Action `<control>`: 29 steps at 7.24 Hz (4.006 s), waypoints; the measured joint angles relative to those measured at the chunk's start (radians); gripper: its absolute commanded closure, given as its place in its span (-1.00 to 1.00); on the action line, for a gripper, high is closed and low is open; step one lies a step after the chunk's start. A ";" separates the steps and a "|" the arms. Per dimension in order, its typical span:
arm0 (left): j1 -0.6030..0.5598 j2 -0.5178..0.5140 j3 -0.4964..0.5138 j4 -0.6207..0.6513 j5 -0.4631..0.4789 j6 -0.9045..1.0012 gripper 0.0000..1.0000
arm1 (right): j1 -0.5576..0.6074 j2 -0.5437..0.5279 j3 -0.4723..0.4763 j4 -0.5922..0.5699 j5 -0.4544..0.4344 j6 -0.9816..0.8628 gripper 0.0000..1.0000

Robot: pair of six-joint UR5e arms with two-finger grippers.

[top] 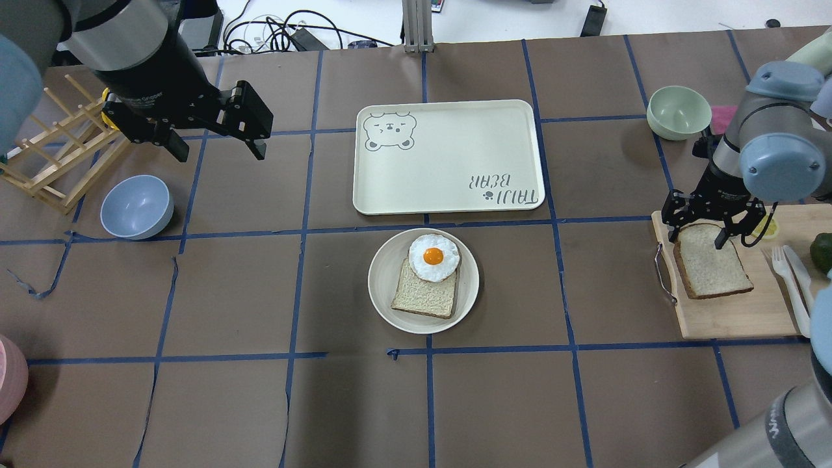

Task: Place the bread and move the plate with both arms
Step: 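Close the right gripper on the bread slice and lift it, then carry the bread slice with the right gripper over the egg plate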

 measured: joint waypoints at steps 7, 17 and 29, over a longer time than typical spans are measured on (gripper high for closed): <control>-0.001 0.000 -0.001 0.000 0.000 -0.001 -1.00 | -0.001 -0.005 -0.009 0.008 0.002 0.018 1.00; -0.001 0.000 -0.001 0.000 0.000 -0.002 -1.00 | 0.377 -0.111 -0.297 0.385 0.077 0.544 1.00; 0.000 0.000 -0.002 -0.001 0.000 -0.002 -1.00 | 0.732 0.061 -0.310 0.242 0.345 1.100 -0.65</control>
